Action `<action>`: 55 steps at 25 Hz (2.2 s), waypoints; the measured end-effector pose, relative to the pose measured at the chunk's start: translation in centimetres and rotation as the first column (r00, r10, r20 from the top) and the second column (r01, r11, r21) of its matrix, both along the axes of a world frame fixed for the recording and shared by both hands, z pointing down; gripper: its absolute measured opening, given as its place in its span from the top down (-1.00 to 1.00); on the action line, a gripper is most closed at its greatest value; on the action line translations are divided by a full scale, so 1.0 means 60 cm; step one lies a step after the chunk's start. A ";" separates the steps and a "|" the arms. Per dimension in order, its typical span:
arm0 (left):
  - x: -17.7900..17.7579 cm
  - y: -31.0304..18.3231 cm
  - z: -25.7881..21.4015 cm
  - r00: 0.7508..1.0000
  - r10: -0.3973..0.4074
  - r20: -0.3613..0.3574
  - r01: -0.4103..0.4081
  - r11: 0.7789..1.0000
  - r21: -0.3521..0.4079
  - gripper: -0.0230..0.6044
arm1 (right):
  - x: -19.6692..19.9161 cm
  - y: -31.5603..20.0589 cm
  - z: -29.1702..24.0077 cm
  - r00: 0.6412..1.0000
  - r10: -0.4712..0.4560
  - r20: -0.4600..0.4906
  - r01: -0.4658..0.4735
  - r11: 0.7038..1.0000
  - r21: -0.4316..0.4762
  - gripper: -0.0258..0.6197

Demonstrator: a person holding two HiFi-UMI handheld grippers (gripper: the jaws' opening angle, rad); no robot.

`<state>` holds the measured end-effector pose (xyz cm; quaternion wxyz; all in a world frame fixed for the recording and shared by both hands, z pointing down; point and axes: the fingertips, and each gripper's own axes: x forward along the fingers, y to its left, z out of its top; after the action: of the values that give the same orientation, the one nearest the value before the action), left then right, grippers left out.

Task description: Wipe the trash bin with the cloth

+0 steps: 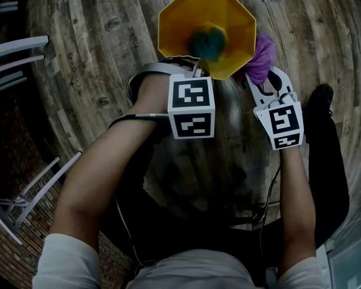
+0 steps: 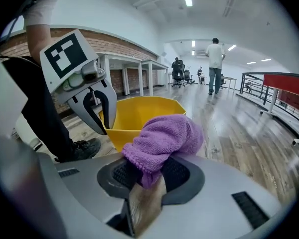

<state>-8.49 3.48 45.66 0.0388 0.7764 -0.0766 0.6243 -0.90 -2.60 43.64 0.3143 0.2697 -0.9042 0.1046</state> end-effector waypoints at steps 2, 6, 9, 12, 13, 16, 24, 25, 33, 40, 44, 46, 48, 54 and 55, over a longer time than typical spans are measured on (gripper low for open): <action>0.001 0.001 -0.002 1.000 0.011 -0.008 -0.011 1.000 0.001 0.89 | -0.004 0.000 0.006 1.000 -0.004 0.004 0.004 1.000 -0.008 0.59; 0.005 -0.003 -0.002 1.000 0.020 -0.015 -0.019 1.000 0.011 0.89 | -0.006 -0.005 0.022 1.000 -0.019 0.001 0.019 1.000 -0.023 0.59; 0.007 -0.002 -0.003 1.000 0.022 -0.020 -0.021 1.000 0.013 0.89 | -0.009 -0.002 0.036 1.000 -0.027 -0.005 0.027 0.999 -0.036 0.59; 0.007 -0.002 -0.005 1.000 0.019 -0.022 -0.019 1.000 0.012 0.89 | -0.014 0.000 0.054 0.999 -0.040 -0.015 0.039 0.998 -0.051 0.59; 0.008 -0.002 -0.005 1.000 0.018 -0.023 -0.018 1.000 0.011 0.89 | -0.015 0.001 0.063 0.999 -0.046 -0.020 0.045 0.997 -0.058 0.59; 0.009 -0.005 -0.005 1.000 0.014 -0.021 -0.014 1.000 0.009 0.89 | -0.020 0.001 0.098 0.997 -0.066 -0.039 0.062 0.995 -0.083 0.59; 0.015 -0.008 -0.008 1.000 0.001 -0.022 -0.001 1.000 0.004 0.89 | -0.030 0.005 0.185 0.991 -0.105 -0.084 0.091 0.985 -0.149 0.59; 0.015 -0.008 -0.009 1.000 0.000 -0.022 0.000 1.000 0.004 0.89 | -0.031 0.006 0.194 0.990 -0.108 -0.088 0.094 0.983 -0.156 0.59; 0.015 -0.007 -0.012 1.000 -0.021 -0.021 0.021 1.000 0.010 0.89 | -0.046 0.015 0.279 0.983 -0.129 -0.127 0.099 0.970 -0.221 0.59; 0.018 -0.010 -0.015 0.999 -0.025 -0.022 0.025 1.000 0.015 0.89 | -0.052 0.019 0.349 0.972 -0.149 -0.183 0.093 0.954 -0.284 0.59; 0.015 -0.008 -0.014 0.999 -0.029 -0.022 0.029 0.999 0.016 0.89 | -0.055 0.026 0.388 0.961 -0.165 -0.220 0.087 0.942 -0.324 0.59; 0.015 -0.008 -0.013 0.999 -0.035 -0.024 0.036 0.999 0.017 0.89 | -0.054 0.024 0.404 0.955 -0.164 -0.246 0.077 0.942 -0.328 0.59; 0.015 -0.008 -0.012 0.999 -0.048 -0.026 0.048 0.999 0.014 0.89 | -0.056 0.017 0.408 0.952 -0.159 -0.261 0.070 0.945 -0.321 0.58; 0.015 -0.011 -0.014 0.995 -0.098 -0.017 0.098 0.995 0.001 0.89 | -0.051 0.008 0.369 0.964 -0.116 -0.241 0.040 0.953 -0.299 0.59; 0.016 -0.011 -0.014 0.994 -0.106 -0.013 0.106 0.994 0.003 0.89 | -0.043 0.009 0.361 0.966 -0.097 -0.239 0.023 0.955 -0.295 0.59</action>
<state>-7.51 2.84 44.83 0.0712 0.7754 -0.1185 0.6162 -3.49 -2.08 65.30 0.4653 0.2040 -0.8397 0.1915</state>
